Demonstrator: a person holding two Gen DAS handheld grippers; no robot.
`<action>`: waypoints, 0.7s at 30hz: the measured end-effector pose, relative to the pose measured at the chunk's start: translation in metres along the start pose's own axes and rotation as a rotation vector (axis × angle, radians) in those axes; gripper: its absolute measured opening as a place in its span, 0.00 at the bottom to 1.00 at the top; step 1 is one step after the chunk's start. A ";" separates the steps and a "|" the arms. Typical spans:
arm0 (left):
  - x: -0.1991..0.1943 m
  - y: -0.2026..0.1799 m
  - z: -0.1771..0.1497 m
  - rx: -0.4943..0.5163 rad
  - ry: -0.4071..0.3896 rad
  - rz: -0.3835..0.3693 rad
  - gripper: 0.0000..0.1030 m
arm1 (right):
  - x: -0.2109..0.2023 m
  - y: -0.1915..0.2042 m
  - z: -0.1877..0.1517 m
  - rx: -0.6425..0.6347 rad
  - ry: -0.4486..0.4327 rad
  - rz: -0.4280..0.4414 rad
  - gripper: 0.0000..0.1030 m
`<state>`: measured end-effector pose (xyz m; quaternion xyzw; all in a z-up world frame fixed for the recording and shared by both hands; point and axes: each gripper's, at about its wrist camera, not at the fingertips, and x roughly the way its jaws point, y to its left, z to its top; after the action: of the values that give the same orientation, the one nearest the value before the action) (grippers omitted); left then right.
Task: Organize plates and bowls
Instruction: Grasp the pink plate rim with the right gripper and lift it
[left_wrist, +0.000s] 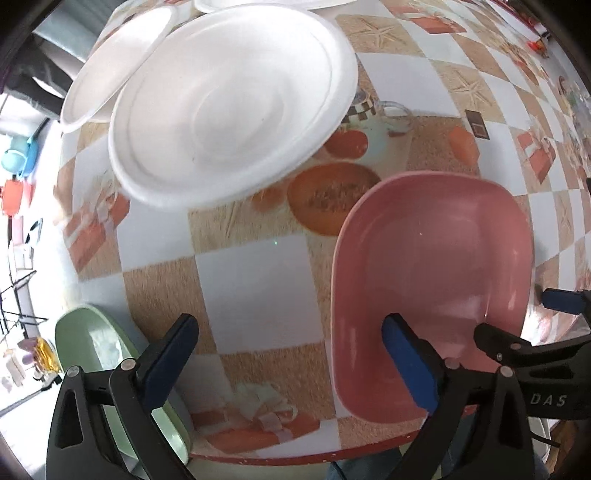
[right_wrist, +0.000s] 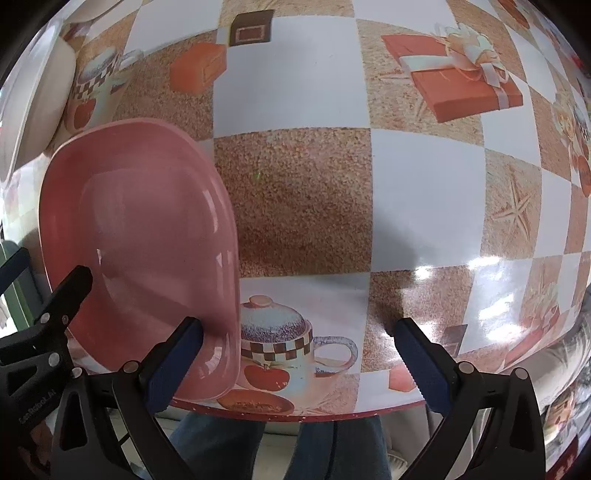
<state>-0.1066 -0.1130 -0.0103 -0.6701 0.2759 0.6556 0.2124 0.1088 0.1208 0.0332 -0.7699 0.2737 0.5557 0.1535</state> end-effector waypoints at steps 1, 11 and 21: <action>0.001 -0.001 0.003 0.001 0.008 -0.001 0.97 | -0.001 0.000 0.001 0.010 -0.004 0.007 1.00; -0.001 -0.020 0.012 0.057 0.010 -0.039 0.75 | -0.021 0.021 0.007 -0.060 -0.064 -0.010 0.66; 0.000 -0.042 0.007 0.058 0.007 -0.090 0.61 | -0.038 0.032 0.005 -0.096 -0.088 0.021 0.33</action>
<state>-0.0848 -0.0763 -0.0141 -0.6778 0.2649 0.6347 0.2601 0.0774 0.1074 0.0700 -0.7484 0.2476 0.6030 0.1225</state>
